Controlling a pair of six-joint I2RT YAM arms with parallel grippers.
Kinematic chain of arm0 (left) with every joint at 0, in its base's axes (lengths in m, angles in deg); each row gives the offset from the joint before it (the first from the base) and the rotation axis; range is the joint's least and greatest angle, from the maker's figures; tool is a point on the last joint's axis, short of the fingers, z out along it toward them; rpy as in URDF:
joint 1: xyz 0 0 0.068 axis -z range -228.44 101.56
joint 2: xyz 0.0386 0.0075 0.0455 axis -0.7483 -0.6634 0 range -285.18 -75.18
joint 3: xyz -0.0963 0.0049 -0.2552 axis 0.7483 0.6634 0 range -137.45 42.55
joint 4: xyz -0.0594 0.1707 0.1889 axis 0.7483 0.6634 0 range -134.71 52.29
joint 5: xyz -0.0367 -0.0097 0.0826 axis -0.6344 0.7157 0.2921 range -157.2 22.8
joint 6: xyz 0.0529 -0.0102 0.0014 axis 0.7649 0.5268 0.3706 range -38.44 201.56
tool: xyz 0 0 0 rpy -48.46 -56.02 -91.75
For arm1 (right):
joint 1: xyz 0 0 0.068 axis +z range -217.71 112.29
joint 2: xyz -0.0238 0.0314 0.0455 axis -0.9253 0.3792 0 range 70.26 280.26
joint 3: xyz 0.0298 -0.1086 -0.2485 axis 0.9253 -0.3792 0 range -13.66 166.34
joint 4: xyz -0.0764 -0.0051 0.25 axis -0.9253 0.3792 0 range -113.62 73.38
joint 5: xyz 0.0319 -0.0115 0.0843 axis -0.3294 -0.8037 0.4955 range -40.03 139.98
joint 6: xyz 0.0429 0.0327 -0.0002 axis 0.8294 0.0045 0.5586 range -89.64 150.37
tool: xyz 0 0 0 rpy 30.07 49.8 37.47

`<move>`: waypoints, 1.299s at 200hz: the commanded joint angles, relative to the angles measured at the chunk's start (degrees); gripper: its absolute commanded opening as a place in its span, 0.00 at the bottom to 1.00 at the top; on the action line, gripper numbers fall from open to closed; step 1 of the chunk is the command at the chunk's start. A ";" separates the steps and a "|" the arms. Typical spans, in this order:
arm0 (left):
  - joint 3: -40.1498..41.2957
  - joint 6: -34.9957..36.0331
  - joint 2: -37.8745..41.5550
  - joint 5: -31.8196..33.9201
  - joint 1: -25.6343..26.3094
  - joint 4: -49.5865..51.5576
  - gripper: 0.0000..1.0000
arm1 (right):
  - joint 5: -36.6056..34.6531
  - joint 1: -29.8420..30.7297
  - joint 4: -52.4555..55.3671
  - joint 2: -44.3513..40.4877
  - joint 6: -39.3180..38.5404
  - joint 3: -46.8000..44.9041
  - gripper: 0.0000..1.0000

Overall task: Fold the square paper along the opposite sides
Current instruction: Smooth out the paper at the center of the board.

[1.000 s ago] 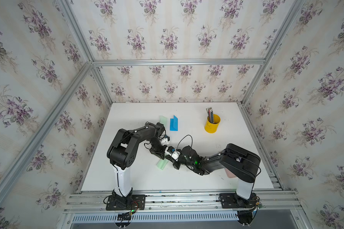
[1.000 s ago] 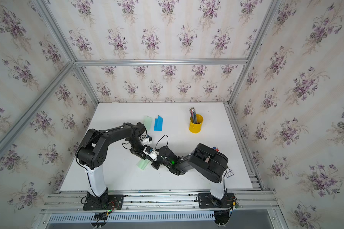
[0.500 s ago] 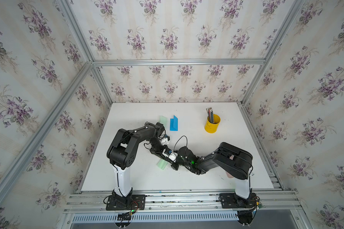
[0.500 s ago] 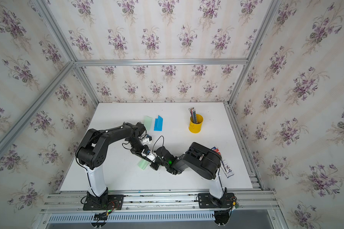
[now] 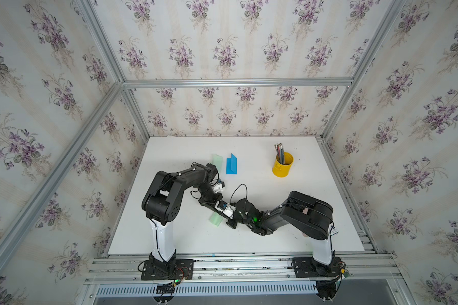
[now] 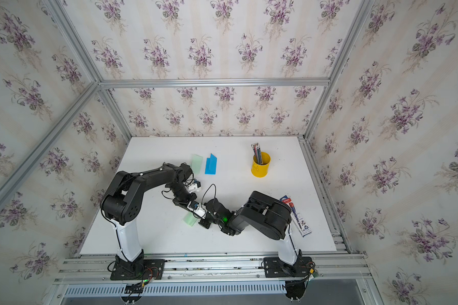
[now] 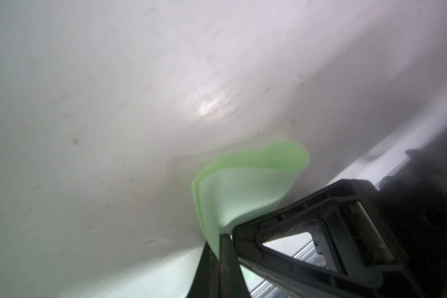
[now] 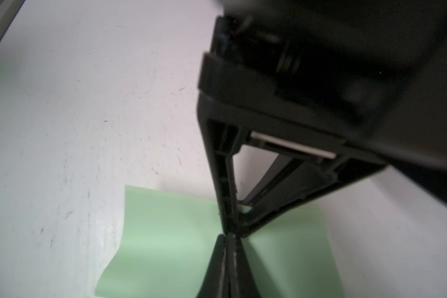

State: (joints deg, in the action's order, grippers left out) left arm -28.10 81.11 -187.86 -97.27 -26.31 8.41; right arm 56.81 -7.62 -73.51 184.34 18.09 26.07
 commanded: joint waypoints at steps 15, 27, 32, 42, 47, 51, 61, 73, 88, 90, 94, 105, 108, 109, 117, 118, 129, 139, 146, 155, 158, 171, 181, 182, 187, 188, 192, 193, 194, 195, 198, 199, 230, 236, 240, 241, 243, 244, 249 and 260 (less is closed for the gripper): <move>0.82 -1.21 0.60 4.43 -0.68 0.11 0.00 | -3.18 0.93 6.69 0.02 -0.44 -1.52 0.00; 1.12 -1.15 0.64 4.67 -0.77 0.01 0.00 | -3.55 1.16 6.98 -0.34 -0.38 -2.13 0.00; 1.14 -1.04 0.68 4.78 -0.77 -0.08 0.00 | -3.70 1.25 7.08 -0.50 -0.32 -2.34 0.00; 1.20 -0.82 0.55 4.85 -0.77 0.00 0.00 | -3.98 1.41 7.64 -0.78 -0.18 -2.79 0.00; 1.14 -0.90 0.45 4.88 -0.77 -0.02 0.00 | -4.14 1.45 7.93 -1.00 -0.08 -3.09 0.00; 1.04 -0.88 0.49 4.85 -0.77 0.01 0.00 | -4.19 1.50 8.15 -1.13 -0.03 -3.26 0.00; 0.88 -0.70 0.44 4.82 -0.77 0.07 0.00 | -4.43 1.52 8.52 -1.47 0.13 -3.76 0.00; 0.80 -0.48 0.46 4.98 -0.77 0.10 0.00 | -4.71 1.65 8.83 -2.05 0.40 -4.49 0.00; 0.62 -0.30 0.42 4.99 -0.77 0.16 0.00 | -5.06 1.78 9.31 -2.52 0.66 -5.15 0.00; 0.61 -0.33 0.37 4.94 -0.77 0.19 0.00 | -5.20 1.84 9.38 -2.54 0.67 -5.22 0.00; 0.60 -0.20 0.38 4.91 -0.77 0.14 0.00 | -5.35 1.90 9.53 -2.70 0.75 -5.39 0.00; 0.43 -0.07 0.30 4.51 -0.77 0.14 0.00 | -5.61 1.99 9.80 -3.04 0.91 -5.83 0.00; 0.31 -0.03 0.34 4.35 -0.77 0.14 0.00 | -5.73 1.96 9.78 -3.09 1.02 -5.96 0.00; 0.28 -0.06 0.35 4.33 -0.73 0.14 0.00 | -5.75 1.96 9.75 -3.13 1.07 -6.01 0.00; 0.26 0.11 0.42 4.16 -0.69 0.15 0.00 | -5.90 1.96 9.92 -3.62 1.13 -6.46 0.00; 0.30 0.15 0.43 4.16 -0.69 0.10 0.00 | -5.88 2.00 9.96 -3.65 1.12 -6.48 0.00; 0.40 0.26 0.58 3.58 -0.62 -0.08 0.00 | -6.16 2.02 10.35 -5.01 1.12 -6.84 0.00; 0.49 0.34 0.62 3.33 -0.60 -0.34 0.00 | -6.60 1.99 10.64 -7.04 0.41 -6.69 0.00; 0.51 0.43 0.67 3.26 -0.52 -0.32 0.00 | -6.97 2.02 10.65 -8.50 -0.21 -6.31 0.00; 0.32 0.49 0.47 3.26 -0.51 -0.36 0.00 | -7.10 1.91 10.29 -10.03 -0.72 -5.47 0.00; 0.34 0.52 0.45 3.27 -0.51 -0.44 0.00 | -7.05 1.87 10.06 -10.34 -0.81 -5.15 0.00; -0.08 0.54 -0.14 3.17 -0.57 -0.50 0.00 | -5.91 1.91 9.29 -10.57 -0.91 -3.25 0.00; -0.34 0.68 -0.69 3.35 -0.55 -0.44 0.00 | -4.79 1.92 8.43 -9.79 -0.85 -1.88 0.00; -0.39 0.70 -0.74 3.39 -0.53 -0.46 0.00 | -4.67 1.89 8.28 -9.64 -0.83 -1.73 0.00; -0.48 0.80 -1.00 3.38 -0.59 -0.38 0.00 | -4.28 1.92 7.70 -8.96 -0.82 -1.20 0.00; -0.51 0.84 -1.07 3.36 -0.59 -0.34 0.00 | -4.24 1.94 7.61 -8.79 -0.82 -1.04 0.00; -0.61 0.85 -1.18 3.45 -0.58 -0.46 0.00 | -3.99 1.92 7.27 -8.13 -0.89 -0.51 0.00; -0.62 0.82 -1.16 3.44 -0.59 -0.43 0.00 | -3.92 1.89 7.13 -7.93 -0.90 -0.39 0.00; -0.58 0.86 -1.19 3.44 -0.59 -0.41 0.00 | -3.84 1.88 7.07 -7.75 -0.91 -0.24 0.00; -0.51 0.87 -1.25 3.43 -0.59 -0.44 0.00 | -3.79 1.87 7.08 -7.56 -0.91 -0.12 0.00; -0.52 0.82 -1.28 3.57 -0.60 -0.49 0.00 | -3.58 1.91 6.97 -6.94 -0.99 0.53 0.00; -0.49 0.77 -1.30 3.54 -0.60 -0.53 0.00 | -3.53 1.89 6.94 -6.77 -1.00 0.66 0.00; -0.33 0.65 -1.58 3.75 -0.60 -0.80 0.00 | -1.77 2.10 4.93 -2.58 -0.74 3.25 0.00; -0.35 0.51 -1.71 3.88 -0.60 -0.76 0.00 | -1.73 2.25 4.53 -1.97 -0.74 3.41 0.00; -0.29 0.51 -1.73 3.96 -0.64 -0.75 0.00 | -1.73 2.29 4.20 -1.67 -0.74 3.30 0.00; -0.28 0.48 -1.74 3.96 -0.66 -0.74 0.00 | -1.73 2.30 4.15 -1.54 -0.74 3.28 0.00; -0.34 0.46 -1.77 4.03 -0.68 -0.76 0.00 | -1.73 2.30 4.12 -1.47 -0.74 3.31 0.00; -0.40 0.45 -1.85 3.99 -0.68 -0.75 0.00 | -1.69 2.30 4.07 -1.40 -0.74 3.33 0.00; -0.40 0.48 -1.89 4.00 -0.68 -0.74 0.00 | -1.57 2.45 3.76 -0.95 -0.74 3.13 0.00; -0.41 0.45 -2.11 4.21 -0.68 -0.81 0.00 | -1.47 2.56 3.44 -0.32 -0.72 2.89 0.00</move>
State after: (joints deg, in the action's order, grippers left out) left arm -28.78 81.13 -188.87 -97.40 -27.03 9.53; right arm 54.10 -5.41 -67.78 182.75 17.76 29.09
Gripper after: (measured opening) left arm 0.059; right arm 0.067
